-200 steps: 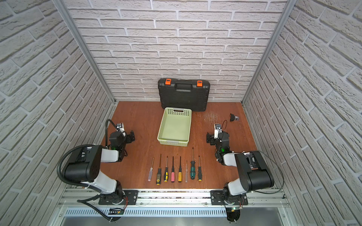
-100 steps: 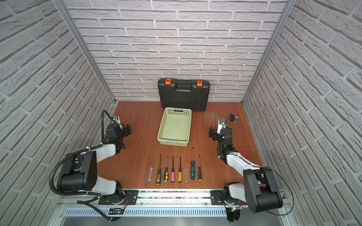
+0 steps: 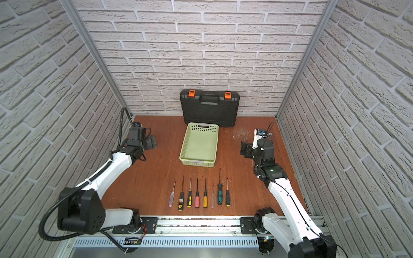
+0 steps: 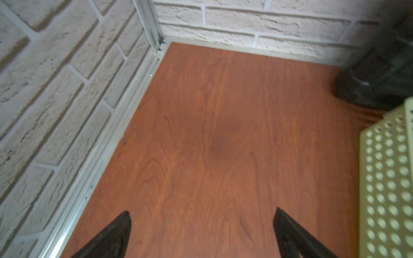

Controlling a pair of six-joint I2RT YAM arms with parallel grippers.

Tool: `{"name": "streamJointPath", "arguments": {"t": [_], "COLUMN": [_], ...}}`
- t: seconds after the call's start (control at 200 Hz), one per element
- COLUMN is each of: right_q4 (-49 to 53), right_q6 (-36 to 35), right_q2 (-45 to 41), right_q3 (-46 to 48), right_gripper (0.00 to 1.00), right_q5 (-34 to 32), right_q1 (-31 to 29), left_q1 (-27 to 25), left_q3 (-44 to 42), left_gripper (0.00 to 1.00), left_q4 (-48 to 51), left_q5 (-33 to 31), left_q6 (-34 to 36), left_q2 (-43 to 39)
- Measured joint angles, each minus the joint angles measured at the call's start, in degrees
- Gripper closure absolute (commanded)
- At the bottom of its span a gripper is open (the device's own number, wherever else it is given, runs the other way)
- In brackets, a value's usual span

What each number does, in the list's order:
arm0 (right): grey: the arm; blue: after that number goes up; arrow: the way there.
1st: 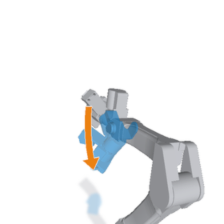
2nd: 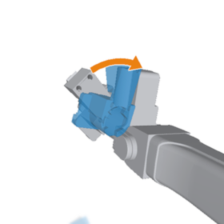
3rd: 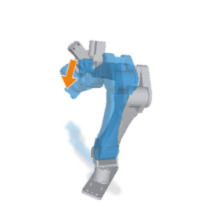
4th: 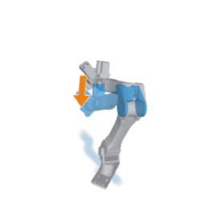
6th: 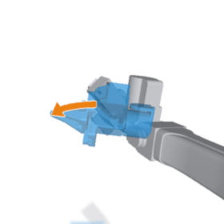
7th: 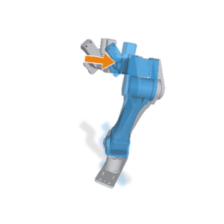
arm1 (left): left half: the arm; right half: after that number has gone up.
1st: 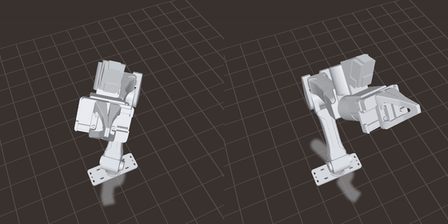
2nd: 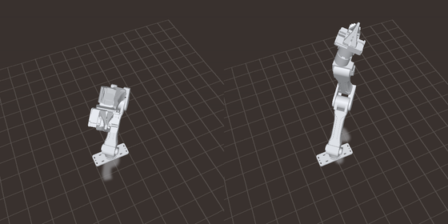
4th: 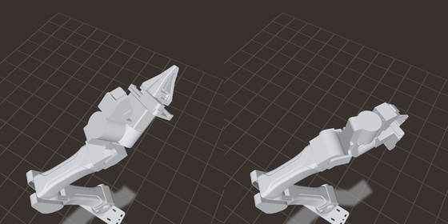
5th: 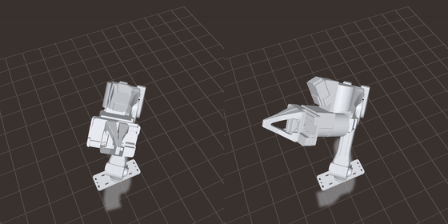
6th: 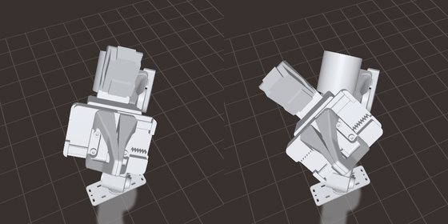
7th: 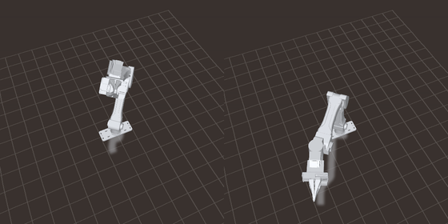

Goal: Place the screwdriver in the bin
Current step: 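Close the left gripper on the clear screwdriver while the right arm advances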

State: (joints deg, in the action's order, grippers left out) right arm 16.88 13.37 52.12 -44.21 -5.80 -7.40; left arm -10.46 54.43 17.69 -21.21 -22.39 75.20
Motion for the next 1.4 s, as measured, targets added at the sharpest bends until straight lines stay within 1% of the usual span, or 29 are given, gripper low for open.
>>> {"name": "streamJointPath", "arguments": {"t": [0.155,0.215,0.31,0.345,0.415,0.445,0.51,0.615,0.75,0.8,0.885,0.95,0.99,1.07,1.23,1.295,1.4], "right_q4": [10.95,13.94,18.84,20.31,22.62,23.47,24.74,24.9,23.1,22.27,20.35,18.64,17.79,16.37,15.04,14.73,14.49], "right_q6": [1.44,2.05,3.67,4.39,5.92,6.51,8.07,10.29,12.41,12.87,13.09,13.22,13.25,13.25,13.22,13.22,13.22], "right_q2": [-1.81,-2.12,-1.99,-1.84,-1.46,-1.2,-0.39,1.38,4.83,6.51,9.29,10.97,11.76,13.11,14.12,14.03,14.03], "right_q3": [-3.15,-3.8,-4.63,-4.79,-4.79,-4.79,-4.79,-4.5,-3.3,-3.13,-3.1,-3.1,-3.1,-3.17,-3.48,-3.52,-3.52], "right_gripper": [0.14,0.15,0.17,0.18,0.21,0.21,0.22,0.22,0.22,0.23,0.23,0.23,0.24,0.25,0.25,0.25,0.26], "right_q5": [2.01,2.49,3.17,3.41,4.11,4.39,4.98,6.36,7.3,7.5,8.26,8.74,9.03,9.66,9.99,9.94,9.94], "right_q1": [-3.1,-4.61,-7.65,-8.72,-10.73,-11.58,-13.27,-15.61,-18.43,-19.04,-19.65,-19.85,-19.89,-19.89,-19.98,-20.0,-20.0], "left_q1": [-3.61,-4.44,-5.53,-5.92,-6.95,-7.52,-9.03,-12.46,-18.97,-21.75,-25.99,-28.59,-29.49,-31.15,-34.58,-35.47,-36.2], "left_q3": [0.81,0.81,0.81,0.81,0.81,0.81,0.85,1.11,-0.07,-1.25,-3.13,-4.66,-5.62,-7.56,-9.44,-10.19,-11.82], "left_gripper": [0.02,0.06,0.07,0.1,0.12,0.14,0.16,0.19,0.34,0.34,0.35,0.39,0.43,0.45,0.51,0.54,0.56], "left_q4": [6.8,8.72,11.45,12.52,14.93,16.2,19.34,24.72,28.17,28.57,30.03,30.53,30.49,30.36,30.25,29.86,29.35], "left_q5": [0.55,1.36,3.89,4.94,7.15,8.07,10.05,13.16,18.71,21.03,23.23,24.87,25.75,26.99,27.74,28.11,28.68], "left_q6": [-2.27,-3.06,-4.33,-4.9,-6.1,-6.64,-7.89,-10.8,-15.65,-17.2,-19.87,-21.86,-23.04,-25.07,-28.5,-29.55,-30.53], "left_q2": [-0.9,-0.87,-0.87,-0.85,-0.85,-0.85,-0.68,0.22,0.09,-0.28,-1.11,-1.95,-2.43,-2.67,-2.27,-2.12,-1.29]}}
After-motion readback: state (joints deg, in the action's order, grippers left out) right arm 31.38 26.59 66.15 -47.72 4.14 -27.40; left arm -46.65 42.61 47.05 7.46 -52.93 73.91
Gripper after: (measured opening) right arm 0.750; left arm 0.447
